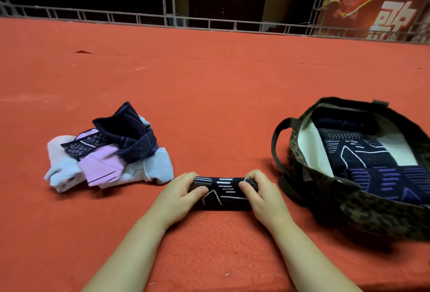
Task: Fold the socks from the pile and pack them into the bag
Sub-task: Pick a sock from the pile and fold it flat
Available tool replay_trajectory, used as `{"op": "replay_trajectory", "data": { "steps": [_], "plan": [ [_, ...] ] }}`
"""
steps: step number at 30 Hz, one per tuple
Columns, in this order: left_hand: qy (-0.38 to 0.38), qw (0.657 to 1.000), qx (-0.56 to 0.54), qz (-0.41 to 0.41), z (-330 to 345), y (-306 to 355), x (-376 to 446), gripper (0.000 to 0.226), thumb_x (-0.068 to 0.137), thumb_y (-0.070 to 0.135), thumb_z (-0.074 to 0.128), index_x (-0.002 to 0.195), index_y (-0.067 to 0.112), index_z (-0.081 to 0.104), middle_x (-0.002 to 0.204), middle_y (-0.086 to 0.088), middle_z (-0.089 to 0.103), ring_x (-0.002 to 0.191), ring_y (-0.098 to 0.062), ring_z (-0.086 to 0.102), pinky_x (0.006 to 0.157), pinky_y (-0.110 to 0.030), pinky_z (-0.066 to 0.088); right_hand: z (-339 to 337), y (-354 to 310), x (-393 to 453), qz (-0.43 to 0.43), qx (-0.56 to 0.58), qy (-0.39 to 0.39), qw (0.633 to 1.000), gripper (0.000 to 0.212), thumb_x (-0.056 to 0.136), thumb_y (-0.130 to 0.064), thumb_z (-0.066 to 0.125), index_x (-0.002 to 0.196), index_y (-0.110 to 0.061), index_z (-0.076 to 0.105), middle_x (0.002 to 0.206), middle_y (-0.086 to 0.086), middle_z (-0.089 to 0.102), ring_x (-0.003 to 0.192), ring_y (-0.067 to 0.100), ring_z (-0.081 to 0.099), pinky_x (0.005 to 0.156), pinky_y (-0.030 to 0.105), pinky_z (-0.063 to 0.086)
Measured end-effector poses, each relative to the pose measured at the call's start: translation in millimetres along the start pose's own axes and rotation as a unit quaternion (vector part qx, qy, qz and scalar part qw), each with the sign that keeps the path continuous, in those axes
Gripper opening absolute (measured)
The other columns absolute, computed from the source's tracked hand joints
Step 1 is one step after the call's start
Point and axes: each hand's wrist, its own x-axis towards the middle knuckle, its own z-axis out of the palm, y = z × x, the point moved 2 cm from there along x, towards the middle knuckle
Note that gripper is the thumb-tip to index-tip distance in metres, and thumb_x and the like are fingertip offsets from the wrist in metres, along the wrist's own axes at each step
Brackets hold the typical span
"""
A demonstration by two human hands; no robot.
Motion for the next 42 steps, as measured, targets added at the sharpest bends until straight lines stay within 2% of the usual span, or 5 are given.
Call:
{"op": "replay_trajectory", "data": {
  "steps": [13,21,28,34,42],
  "plan": [
    [0.024,0.993,0.1,-0.054,8.2,-10.9,9.7,0.027,0.083,0.043,0.057,0.068,0.023,0.046,0.064,0.011,0.048,0.068,-0.011,0.049,0.102,-0.024,0.027,13.5,4.2,20.7,0.12,-0.234,-0.005,0.965,0.036,0.084,-0.059,0.05,0.088,-0.024,0.061,0.09,-0.006,0.059,0.095,0.019,0.054,0.086,0.037,0.04],
    [-0.049,0.96,0.256,-0.1,10.4,-9.6,10.1,0.066,0.083,0.067,0.045,0.129,0.019,0.053,0.152,0.004,0.03,0.145,-0.017,0.012,0.117,-0.034,0.011,12.8,2.6,18.3,0.1,-0.265,-0.052,0.958,0.049,0.085,-0.066,0.042,0.072,-0.02,0.055,0.091,-0.001,0.057,0.094,0.022,0.049,0.086,0.036,0.036],
    [0.045,0.972,-0.187,-0.131,15.5,27.7,-5.1,0.026,0.079,0.041,0.065,0.092,0.021,0.055,0.083,0.009,0.062,0.078,-0.005,0.058,0.07,-0.02,0.045,-11.5,-20.1,-3.7,0.129,0.068,-0.008,0.989,0.022,0.091,-0.038,0.057,0.083,-0.019,0.047,0.076,-0.01,0.055,0.07,0.002,0.051,0.062,0.013,0.037],
    [0.096,0.952,-0.279,-0.075,36.3,102.9,30.8,0.023,0.093,0.02,0.058,0.113,0.028,0.049,0.092,0.004,0.057,0.068,-0.008,0.056,0.046,-0.023,0.047,-94.8,-43.3,-10.2,0.113,0.171,0.023,0.979,0.053,0.086,-0.031,0.061,0.13,-0.032,0.032,0.117,-0.005,0.056,0.101,0.008,0.059,0.087,0.025,0.047],
    [-0.036,0.946,-0.323,0.003,103.7,209.5,98.6,0.03,0.092,0.006,0.055,0.097,0.036,0.053,0.107,-0.001,0.056,0.086,-0.014,0.059,0.063,-0.031,0.056,-241.6,-12.4,-5.5,0.099,0.101,0.176,0.974,0.036,0.087,-0.015,0.065,0.106,-0.026,0.037,0.106,-0.007,0.049,0.093,0.017,0.06,0.071,0.04,0.058]
  ]
}}
